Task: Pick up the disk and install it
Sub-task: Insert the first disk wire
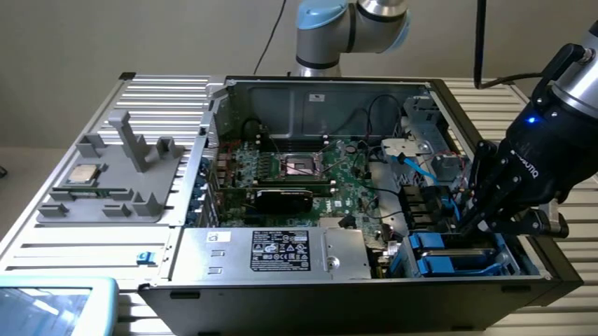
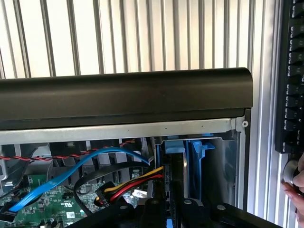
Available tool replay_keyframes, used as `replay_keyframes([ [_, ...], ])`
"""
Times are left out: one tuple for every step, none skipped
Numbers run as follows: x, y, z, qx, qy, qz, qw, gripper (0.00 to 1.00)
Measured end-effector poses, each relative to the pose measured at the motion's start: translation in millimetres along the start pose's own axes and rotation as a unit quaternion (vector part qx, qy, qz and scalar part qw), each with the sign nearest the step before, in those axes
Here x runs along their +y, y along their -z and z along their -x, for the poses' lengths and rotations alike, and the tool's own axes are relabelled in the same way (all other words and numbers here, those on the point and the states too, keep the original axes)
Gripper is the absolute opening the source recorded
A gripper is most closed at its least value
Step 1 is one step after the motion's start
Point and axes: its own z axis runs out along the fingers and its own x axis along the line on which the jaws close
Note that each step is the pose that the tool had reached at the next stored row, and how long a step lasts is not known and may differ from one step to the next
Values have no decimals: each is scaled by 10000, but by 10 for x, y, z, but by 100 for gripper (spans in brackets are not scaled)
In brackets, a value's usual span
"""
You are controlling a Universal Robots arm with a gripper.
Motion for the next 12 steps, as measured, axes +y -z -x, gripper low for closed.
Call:
replay_keyframes([
  [-2, -1, 0, 1, 0, 0, 10000, 16],
  [-4, -2, 1, 1, -1, 0, 10000, 16],
  [-5, -1, 0, 0, 0, 0, 10000, 16],
  [-14, -2, 1, -1, -1, 0, 10000, 16],
  [-20, -5, 1, 1, -13, 0, 10000, 16],
  [-20, -6, 1, 1, -13, -1, 10000, 16],
  [-20, -8, 1, 1, -14, -1, 10000, 16],
  [-19, -10, 1, 2, -15, -1, 10000, 16],
  [-19, -12, 1, 2, -16, -2, 10000, 16],
  [-19, -13, 1, 2, -17, -2, 10000, 16],
  [-19, -15, 1, 1, -19, -2, 10000, 16],
  [-17, -17, 0, 1, -19, -3, 10000, 16],
])
